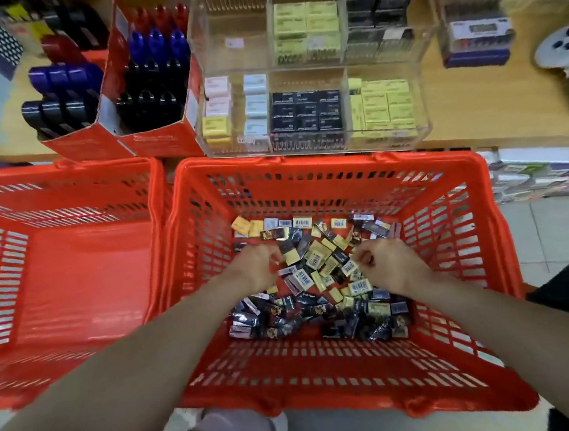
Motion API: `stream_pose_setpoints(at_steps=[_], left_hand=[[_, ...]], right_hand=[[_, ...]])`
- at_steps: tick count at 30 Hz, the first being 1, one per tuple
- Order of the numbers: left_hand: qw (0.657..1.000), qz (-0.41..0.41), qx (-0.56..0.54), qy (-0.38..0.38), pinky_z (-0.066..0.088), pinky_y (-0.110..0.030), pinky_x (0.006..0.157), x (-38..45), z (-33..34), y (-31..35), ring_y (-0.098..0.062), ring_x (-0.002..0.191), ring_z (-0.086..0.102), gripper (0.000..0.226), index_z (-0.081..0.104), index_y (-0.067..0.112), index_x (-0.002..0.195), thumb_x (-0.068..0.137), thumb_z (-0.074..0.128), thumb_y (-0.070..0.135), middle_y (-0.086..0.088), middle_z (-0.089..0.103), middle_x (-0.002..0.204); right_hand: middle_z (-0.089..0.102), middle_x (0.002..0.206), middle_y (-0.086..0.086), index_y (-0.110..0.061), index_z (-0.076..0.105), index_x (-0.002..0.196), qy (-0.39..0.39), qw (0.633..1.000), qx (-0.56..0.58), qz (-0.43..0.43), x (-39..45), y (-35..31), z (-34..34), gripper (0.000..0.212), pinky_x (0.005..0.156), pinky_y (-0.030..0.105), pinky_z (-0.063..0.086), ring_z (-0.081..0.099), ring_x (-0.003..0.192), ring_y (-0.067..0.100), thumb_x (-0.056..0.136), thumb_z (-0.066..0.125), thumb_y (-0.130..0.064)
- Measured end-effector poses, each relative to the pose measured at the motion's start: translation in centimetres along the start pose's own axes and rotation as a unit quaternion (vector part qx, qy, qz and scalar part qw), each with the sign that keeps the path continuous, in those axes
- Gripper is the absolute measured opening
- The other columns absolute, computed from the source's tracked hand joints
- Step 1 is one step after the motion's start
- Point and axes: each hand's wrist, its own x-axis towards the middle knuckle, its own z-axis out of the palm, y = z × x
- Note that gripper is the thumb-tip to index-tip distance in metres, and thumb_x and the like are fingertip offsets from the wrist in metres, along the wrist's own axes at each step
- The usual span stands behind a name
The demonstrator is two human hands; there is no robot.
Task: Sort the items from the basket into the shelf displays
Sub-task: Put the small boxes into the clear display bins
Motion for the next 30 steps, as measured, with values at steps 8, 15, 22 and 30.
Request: stream_pose_setpoints(at_steps=[8,15,22,30], left_hand=[[0.989,-0.002,0.029,0.145,0.04,-0.037,0.093,3.0,8.2,0.3,-0.024,0.118,0.047,0.038,0.049,0.026,0.123,0.091,0.066,0.038,0.002,0.062,0.126],[0.904,-0.094,-0.384,0.163,0.052,-0.013,0.068,2.9,7.0,-0.1,-0.005,0.079,0.065,0.018,0.059,0.017,0.116,0.099,0.058,0.024,0.002,0.07,0.097],[0.774,-0.15,-0.61,0.084,0.058,-0.039,0.089,2.7,5.3,-0.6,-0.01,0.075,0.067,0.031,0.057,0.034,0.122,0.101,0.053,0.01,0.004,0.064,0.094],[0.704,-0.129,-0.696,0.055,0.056,-0.033,0.087,2.5,4.0,-0.9,-0.018,0.103,0.061,0.024,0.065,0.032,0.115,0.093,0.067,0.023,-0.005,0.055,0.121]], right_hand=[[0.073,0.103,-0.004,-0.023,0.068,0.112,0.036,0.997,0.058,0.029,1.5,1.4,5.5,0.024,0.071,0.033,0.059,0.068,0.075,0.011,0.093,0.059,-0.014],[0.072,0.107,0.005,-0.013,0.064,0.126,0.133,0.986,0.099,0.006,5.2,0.4,4.7,0.029,0.069,0.016,0.054,0.066,0.073,0.01,0.098,0.056,-0.012],[0.062,0.129,0.011,-0.012,0.058,0.132,0.153,0.987,0.008,0.044,10.6,-1.9,5.3,0.039,0.094,0.037,0.051,0.06,0.113,0.028,0.097,0.058,-0.029],[0.056,0.131,0.011,-0.013,0.058,0.13,0.16,0.987,0.028,0.014,9.6,-4.0,5.4,0.04,0.098,0.04,0.046,0.057,0.113,0.03,0.098,0.056,-0.036]])
